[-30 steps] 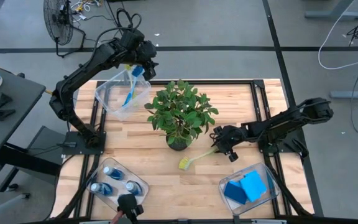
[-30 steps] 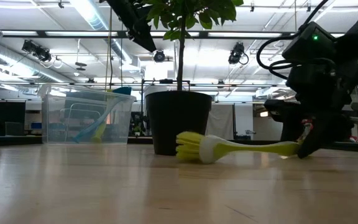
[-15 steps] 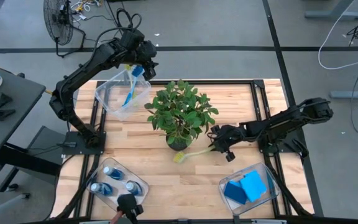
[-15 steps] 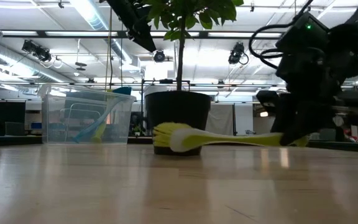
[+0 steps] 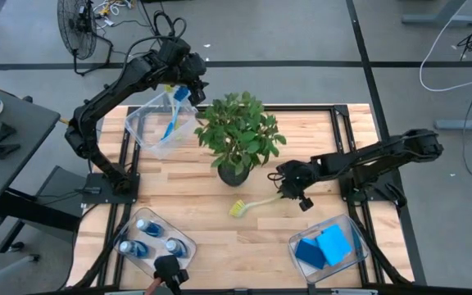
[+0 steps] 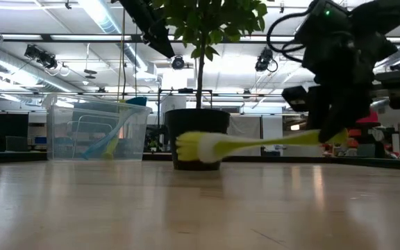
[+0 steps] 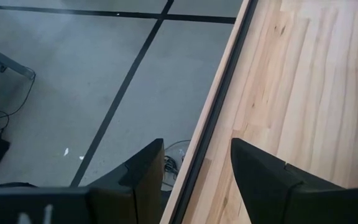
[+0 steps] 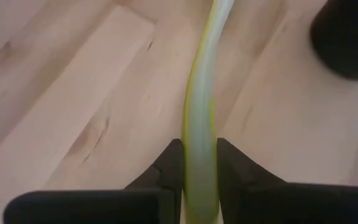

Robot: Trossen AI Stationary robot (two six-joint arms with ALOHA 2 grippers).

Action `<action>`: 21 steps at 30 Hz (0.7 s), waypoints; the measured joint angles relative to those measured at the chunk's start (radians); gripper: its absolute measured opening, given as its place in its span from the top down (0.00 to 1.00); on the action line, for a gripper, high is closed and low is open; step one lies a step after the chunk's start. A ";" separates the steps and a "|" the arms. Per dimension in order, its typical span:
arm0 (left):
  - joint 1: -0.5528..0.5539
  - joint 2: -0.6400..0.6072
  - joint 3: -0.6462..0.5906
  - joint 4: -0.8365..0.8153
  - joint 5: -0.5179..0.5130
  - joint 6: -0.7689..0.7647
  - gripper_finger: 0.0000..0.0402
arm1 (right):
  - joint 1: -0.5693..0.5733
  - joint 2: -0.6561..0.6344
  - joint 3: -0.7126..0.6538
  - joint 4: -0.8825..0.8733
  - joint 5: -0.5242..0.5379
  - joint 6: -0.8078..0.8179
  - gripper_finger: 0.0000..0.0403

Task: Pick & Place Kitchen Sink Supplies
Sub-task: Put the green kitchen brush into the top transparent bin

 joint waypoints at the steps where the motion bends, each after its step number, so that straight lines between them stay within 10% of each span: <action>1: 0.000 0.000 0.000 0.001 0.000 0.000 0.53 | 0.000 -0.010 0.002 0.000 0.005 -0.001 0.86; 21: 0.000 0.000 0.000 0.008 -0.009 0.006 0.53 | -0.022 -0.336 0.029 -0.376 0.219 0.307 0.86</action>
